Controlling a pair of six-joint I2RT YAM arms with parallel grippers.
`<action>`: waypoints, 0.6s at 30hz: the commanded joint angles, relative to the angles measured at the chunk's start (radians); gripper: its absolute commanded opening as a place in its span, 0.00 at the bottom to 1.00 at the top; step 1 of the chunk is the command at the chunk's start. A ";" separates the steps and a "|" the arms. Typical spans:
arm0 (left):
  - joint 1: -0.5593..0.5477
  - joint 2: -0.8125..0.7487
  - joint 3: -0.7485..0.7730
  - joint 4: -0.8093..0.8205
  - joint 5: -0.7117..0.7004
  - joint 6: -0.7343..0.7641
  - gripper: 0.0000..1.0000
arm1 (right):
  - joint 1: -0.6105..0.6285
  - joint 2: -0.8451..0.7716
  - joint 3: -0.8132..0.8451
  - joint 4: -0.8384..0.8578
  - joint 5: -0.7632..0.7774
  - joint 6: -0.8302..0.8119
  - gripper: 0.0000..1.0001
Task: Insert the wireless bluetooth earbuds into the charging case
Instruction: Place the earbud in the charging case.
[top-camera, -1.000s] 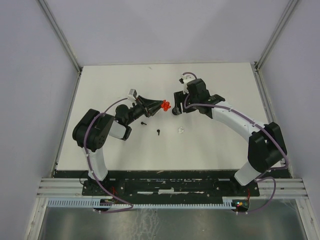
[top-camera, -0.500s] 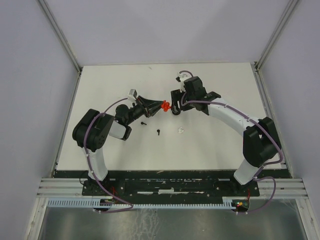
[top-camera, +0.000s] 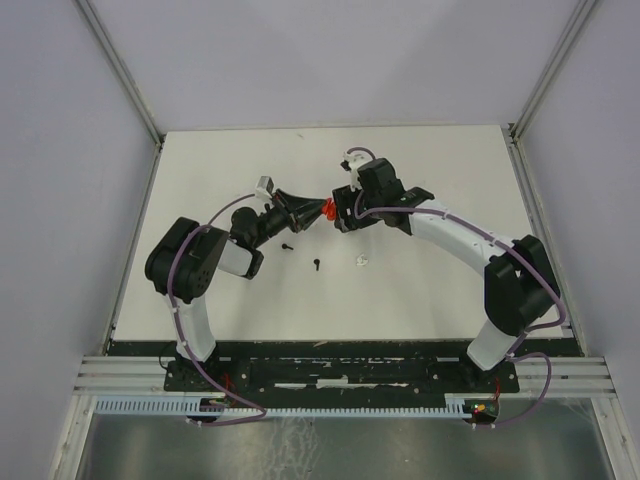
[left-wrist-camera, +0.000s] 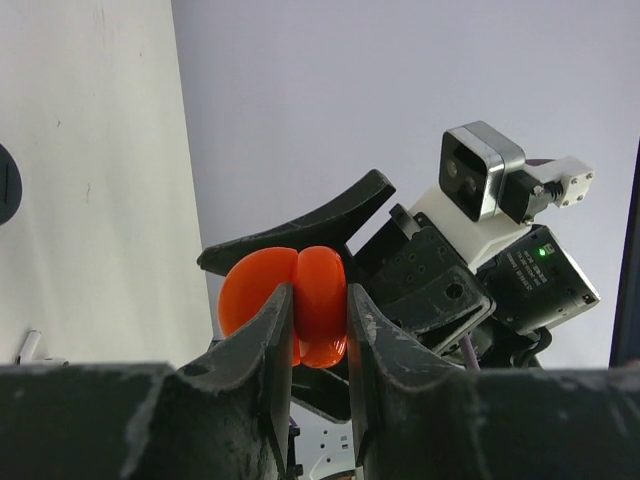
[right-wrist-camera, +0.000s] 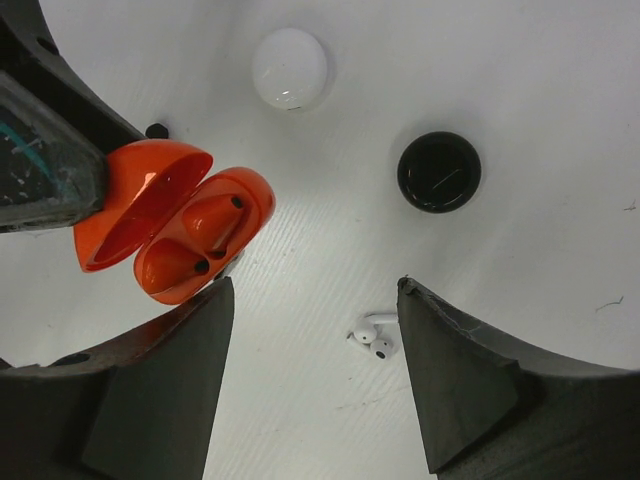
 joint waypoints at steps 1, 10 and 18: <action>-0.002 0.008 0.038 0.032 -0.008 0.038 0.03 | 0.021 -0.006 0.035 0.028 0.020 -0.009 0.74; 0.010 -0.012 0.018 0.075 -0.104 -0.016 0.03 | 0.021 -0.101 -0.153 0.166 0.149 0.098 0.75; -0.007 -0.059 -0.012 0.153 -0.227 -0.126 0.03 | 0.022 -0.146 -0.334 0.526 0.162 0.254 0.76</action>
